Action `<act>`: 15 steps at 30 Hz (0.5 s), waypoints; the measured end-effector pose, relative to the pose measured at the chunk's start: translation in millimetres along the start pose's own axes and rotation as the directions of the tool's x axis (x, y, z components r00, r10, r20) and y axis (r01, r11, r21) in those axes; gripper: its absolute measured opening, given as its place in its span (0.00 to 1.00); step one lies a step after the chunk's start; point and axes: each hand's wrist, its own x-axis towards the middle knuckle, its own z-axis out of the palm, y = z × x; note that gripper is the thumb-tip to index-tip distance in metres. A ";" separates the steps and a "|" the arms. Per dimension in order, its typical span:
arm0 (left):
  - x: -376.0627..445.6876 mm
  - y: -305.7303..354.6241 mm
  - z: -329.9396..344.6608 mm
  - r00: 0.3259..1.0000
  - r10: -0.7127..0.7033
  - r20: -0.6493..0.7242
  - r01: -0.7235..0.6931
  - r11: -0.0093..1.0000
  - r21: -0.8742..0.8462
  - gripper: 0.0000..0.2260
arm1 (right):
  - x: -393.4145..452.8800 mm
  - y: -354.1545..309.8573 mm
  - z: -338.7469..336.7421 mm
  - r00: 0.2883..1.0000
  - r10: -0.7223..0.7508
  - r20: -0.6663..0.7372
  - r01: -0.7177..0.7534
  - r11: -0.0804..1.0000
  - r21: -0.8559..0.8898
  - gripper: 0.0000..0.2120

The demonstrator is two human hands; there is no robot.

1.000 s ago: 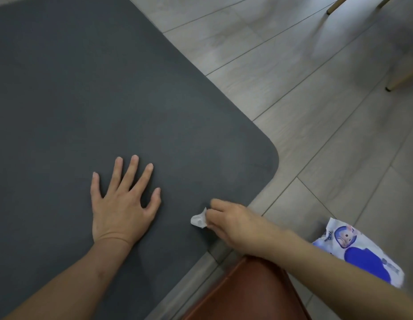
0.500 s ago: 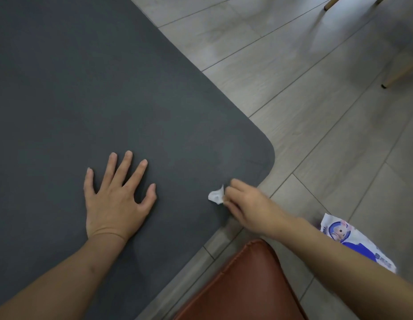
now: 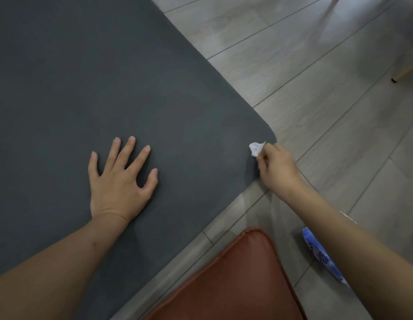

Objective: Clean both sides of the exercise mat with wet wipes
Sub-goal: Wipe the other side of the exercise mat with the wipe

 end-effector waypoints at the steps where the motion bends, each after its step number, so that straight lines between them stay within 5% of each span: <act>1: 0.0 0.1 -0.1 1.000 0.005 0.014 -0.005 1.000 0.000 0.28 | -6.8 -7.8 0.6 0.998 -0.036 0.048 0.035 0.999 0.015 0.06; 9: 2.4 -9.5 -7.9 0.965 0.087 0.248 -0.112 0.989 0.091 0.31 | -39.7 -86.9 -11.1 0.875 -0.092 0.475 0.114 0.993 -0.018 0.07; 15: -48.7 -11.5 -20.8 0.961 0.028 0.274 -0.021 0.999 -0.028 0.29 | -95.6 -164.2 7.4 0.813 -0.255 0.523 0.211 0.967 0.143 0.07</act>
